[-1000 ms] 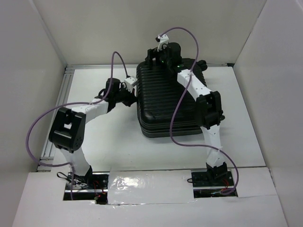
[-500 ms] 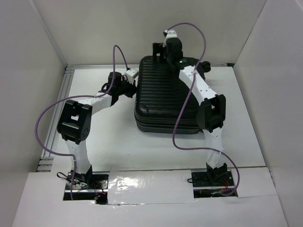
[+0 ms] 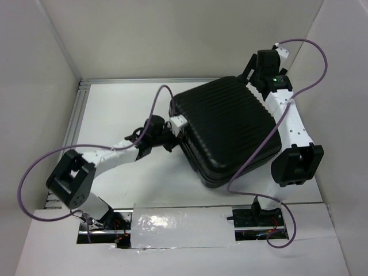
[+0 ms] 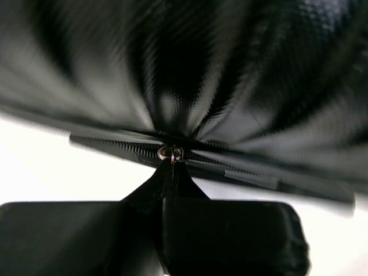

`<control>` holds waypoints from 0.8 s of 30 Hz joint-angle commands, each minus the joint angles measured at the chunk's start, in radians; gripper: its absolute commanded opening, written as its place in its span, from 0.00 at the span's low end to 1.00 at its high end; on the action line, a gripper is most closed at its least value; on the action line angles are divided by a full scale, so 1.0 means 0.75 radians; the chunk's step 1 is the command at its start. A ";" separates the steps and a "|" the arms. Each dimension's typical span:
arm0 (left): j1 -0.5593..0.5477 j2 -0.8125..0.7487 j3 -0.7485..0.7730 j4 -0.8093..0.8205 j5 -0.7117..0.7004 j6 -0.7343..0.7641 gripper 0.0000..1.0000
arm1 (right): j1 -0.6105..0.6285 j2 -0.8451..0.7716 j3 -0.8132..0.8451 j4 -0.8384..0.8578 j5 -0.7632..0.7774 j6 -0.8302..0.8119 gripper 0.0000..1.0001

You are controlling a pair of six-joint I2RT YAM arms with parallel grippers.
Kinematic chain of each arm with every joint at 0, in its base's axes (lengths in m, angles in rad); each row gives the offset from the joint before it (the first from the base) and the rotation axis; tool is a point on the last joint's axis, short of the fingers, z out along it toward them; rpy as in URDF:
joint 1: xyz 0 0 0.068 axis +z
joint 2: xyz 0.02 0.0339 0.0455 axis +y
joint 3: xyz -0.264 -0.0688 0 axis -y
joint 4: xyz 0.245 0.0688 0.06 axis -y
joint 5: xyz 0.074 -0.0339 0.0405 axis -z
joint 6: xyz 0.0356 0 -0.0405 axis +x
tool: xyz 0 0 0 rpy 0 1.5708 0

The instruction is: Pack the luggage

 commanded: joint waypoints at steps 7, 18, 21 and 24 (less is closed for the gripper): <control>-0.254 -0.393 -0.200 0.207 0.022 -0.076 0.00 | -0.009 -0.036 -0.082 -0.068 -0.038 0.006 0.99; -0.031 -0.316 -0.151 -0.073 0.073 0.088 0.00 | 0.173 0.085 -0.139 0.184 -0.055 -0.304 0.99; 0.003 -0.344 -0.184 -0.030 0.144 0.063 0.00 | 0.230 0.178 -0.033 0.202 0.035 -0.360 0.99; 0.003 -0.357 -0.201 0.011 0.222 0.049 0.00 | 0.255 0.260 0.173 0.264 0.001 -0.419 0.99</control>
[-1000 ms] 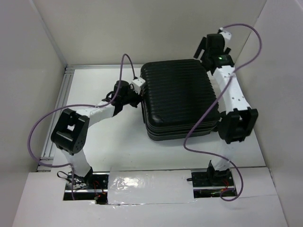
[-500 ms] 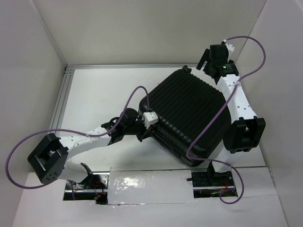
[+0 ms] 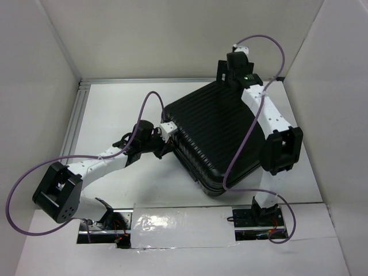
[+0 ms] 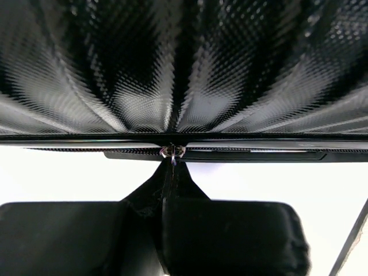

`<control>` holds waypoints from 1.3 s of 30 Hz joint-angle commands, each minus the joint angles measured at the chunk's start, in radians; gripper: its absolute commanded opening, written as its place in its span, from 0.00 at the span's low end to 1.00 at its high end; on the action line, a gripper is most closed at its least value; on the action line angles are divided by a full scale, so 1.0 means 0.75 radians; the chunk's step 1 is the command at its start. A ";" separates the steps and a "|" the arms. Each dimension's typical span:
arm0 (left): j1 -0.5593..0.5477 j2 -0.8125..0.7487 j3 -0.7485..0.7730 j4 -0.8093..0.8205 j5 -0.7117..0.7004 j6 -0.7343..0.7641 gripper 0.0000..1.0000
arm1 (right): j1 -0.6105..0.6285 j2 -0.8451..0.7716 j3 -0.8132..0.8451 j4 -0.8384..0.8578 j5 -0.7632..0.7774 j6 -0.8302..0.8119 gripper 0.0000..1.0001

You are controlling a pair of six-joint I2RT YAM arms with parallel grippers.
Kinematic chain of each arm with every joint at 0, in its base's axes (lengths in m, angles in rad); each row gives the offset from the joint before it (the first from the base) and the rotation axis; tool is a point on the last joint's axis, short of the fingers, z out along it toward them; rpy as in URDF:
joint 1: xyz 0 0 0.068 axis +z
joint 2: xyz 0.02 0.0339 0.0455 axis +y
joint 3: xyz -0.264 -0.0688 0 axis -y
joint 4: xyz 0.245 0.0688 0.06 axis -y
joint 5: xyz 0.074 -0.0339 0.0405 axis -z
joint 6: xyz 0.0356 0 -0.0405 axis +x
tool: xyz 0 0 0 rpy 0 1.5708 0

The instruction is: Pack the luggage

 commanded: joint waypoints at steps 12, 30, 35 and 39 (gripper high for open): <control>-0.046 -0.030 0.044 0.161 0.159 0.012 0.00 | 0.304 0.552 0.662 0.231 0.013 -0.313 0.99; 0.114 -0.148 -0.051 0.236 -0.088 -0.240 0.00 | 0.550 0.329 -0.124 0.493 0.134 -0.736 0.96; 0.232 -0.134 -0.038 0.290 -0.037 -0.285 0.00 | 0.576 0.197 -0.306 0.542 0.010 -0.736 0.95; 0.296 -0.075 0.013 0.304 -0.023 -0.254 0.00 | 0.589 0.153 -0.335 0.543 -0.021 -0.689 0.95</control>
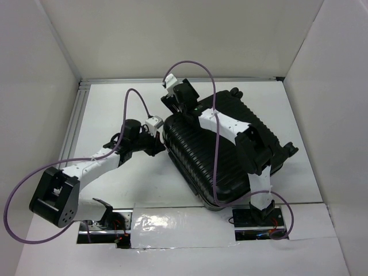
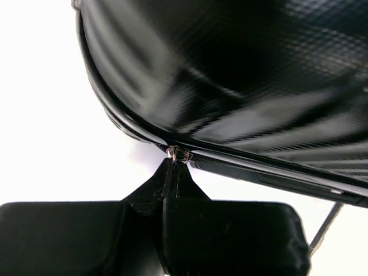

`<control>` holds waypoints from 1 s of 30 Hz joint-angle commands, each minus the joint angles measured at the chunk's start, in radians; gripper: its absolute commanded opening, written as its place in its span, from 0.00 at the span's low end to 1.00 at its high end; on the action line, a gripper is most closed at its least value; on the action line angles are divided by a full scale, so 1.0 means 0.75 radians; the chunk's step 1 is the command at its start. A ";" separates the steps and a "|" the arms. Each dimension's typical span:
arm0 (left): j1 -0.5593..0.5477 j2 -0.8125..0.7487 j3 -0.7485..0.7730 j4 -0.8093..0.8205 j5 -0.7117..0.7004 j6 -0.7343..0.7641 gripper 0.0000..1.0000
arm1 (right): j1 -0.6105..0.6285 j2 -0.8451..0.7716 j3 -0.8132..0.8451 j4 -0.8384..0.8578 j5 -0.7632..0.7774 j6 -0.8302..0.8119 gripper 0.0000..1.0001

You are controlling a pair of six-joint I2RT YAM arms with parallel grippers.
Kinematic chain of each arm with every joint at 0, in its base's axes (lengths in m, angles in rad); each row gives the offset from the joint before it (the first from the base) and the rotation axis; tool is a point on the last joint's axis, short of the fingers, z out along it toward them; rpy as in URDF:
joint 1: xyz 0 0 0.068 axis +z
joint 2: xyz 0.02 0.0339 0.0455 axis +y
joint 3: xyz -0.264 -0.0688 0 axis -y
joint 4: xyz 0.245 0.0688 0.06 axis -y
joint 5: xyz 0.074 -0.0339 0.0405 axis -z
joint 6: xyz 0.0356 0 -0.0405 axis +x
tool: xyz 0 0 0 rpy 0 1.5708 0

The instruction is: Pack the luggage

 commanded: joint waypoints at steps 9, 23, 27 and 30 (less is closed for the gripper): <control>0.214 0.228 0.229 0.416 -0.076 0.188 0.00 | 0.045 -0.081 0.064 -0.267 -0.043 0.184 0.95; 0.239 0.371 0.298 0.696 0.160 0.101 0.00 | -0.220 0.146 1.059 -0.974 0.422 0.781 1.00; 0.226 0.383 0.310 0.684 0.154 0.101 0.00 | -0.292 -0.064 0.952 -1.040 0.481 0.861 1.00; 0.214 0.383 0.310 0.682 0.111 0.101 0.00 | -0.386 -0.289 0.719 -1.103 0.497 0.997 1.00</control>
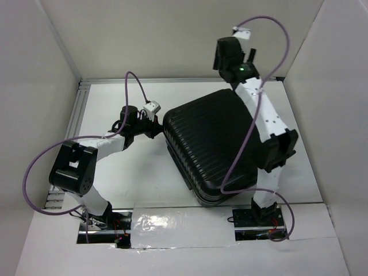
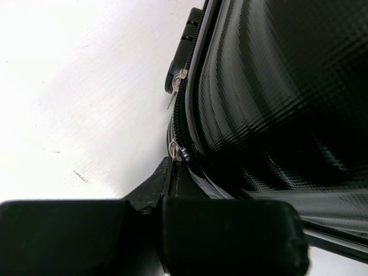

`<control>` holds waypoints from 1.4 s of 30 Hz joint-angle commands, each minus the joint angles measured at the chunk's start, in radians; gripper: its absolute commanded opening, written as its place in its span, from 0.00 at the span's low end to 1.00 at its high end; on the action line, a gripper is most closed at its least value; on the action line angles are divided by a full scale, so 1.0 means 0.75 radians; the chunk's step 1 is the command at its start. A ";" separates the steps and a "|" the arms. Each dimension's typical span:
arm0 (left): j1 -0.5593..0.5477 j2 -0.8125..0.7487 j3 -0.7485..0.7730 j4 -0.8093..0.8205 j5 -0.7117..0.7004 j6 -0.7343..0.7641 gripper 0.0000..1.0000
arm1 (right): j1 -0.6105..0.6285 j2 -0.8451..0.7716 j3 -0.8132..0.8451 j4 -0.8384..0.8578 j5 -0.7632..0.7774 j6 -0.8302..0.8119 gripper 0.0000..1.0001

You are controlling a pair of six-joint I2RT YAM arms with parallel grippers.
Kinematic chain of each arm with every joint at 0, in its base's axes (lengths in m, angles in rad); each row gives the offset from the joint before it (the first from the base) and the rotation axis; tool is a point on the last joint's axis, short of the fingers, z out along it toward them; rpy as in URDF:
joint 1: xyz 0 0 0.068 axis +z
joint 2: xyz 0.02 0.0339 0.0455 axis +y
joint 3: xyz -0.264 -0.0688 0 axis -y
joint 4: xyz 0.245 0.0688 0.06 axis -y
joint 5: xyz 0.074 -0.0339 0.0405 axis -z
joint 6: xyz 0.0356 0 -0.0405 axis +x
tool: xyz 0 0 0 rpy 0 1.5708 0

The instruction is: Pack the luggage

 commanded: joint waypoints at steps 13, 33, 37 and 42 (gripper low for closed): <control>0.016 0.032 0.170 0.303 -0.070 -0.035 0.00 | -0.154 -1.049 -0.908 -0.824 0.071 1.259 1.00; 0.016 0.005 0.134 0.254 -0.097 -0.035 0.00 | -0.665 -1.241 -1.417 -0.824 -0.271 1.289 1.00; 0.016 0.005 0.134 0.240 -0.097 -0.023 0.00 | -0.682 -1.194 -1.485 -0.716 -0.338 1.182 1.00; 0.016 -0.007 0.132 0.240 -0.068 -0.023 0.00 | -0.706 -1.194 -1.618 -0.455 -0.432 1.060 0.90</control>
